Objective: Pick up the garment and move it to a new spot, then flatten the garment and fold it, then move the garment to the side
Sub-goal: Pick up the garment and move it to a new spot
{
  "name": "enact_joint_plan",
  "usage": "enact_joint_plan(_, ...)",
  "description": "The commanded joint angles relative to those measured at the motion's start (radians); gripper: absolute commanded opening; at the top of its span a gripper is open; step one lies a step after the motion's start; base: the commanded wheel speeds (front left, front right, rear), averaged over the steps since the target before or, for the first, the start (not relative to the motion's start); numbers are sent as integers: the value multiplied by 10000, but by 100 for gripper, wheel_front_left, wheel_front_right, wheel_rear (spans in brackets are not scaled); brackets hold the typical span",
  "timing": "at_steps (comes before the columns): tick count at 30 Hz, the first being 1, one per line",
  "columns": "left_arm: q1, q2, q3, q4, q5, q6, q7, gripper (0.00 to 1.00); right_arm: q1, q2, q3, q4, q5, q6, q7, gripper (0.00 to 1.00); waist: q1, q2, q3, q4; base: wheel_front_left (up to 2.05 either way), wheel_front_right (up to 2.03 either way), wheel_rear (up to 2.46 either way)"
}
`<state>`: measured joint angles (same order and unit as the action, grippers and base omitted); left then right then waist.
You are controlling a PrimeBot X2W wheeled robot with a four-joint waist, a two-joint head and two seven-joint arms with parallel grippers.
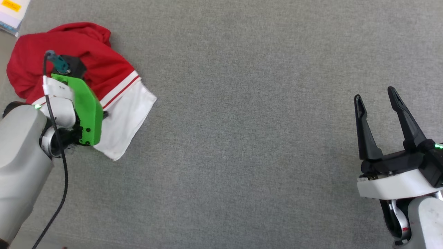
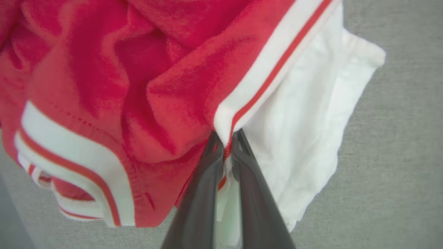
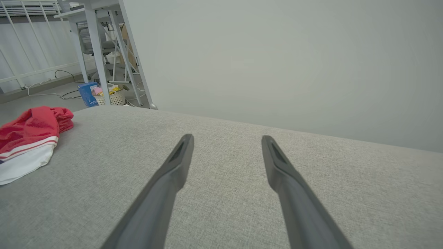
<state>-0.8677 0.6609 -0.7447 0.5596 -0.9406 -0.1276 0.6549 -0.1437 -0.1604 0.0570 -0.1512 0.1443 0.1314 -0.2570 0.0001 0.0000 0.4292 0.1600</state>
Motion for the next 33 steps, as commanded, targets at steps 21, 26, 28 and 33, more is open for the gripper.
enact_joint_plan(21,-2080,-1281,-2813,-5049,-261,-30,-724,0,314,750,-376,-68,213,-7,-47,100,-1,0,-986,-2469,0,0,0)
enact_joint_plan(26,-3240,-2153,-3400,-4904,-422,-30,-1191,0,138,884,-562,-141,268,-7,-47,100,-1,0,-497,-3130,0,0,0)
enact_joint_plan(28,-3563,-2504,-3565,-4725,-549,-30,-1469,0,81,930,-617,-173,289,-7,-47,100,-1,0,-260,-3289,0,0,0)
enact_joint_plan(33,-3854,-3081,-4287,-3482,-618,-31,-2056,0,-89,1015,-645,-228,319,-7,-47,100,-1,0,298,-3413,0,0,0)
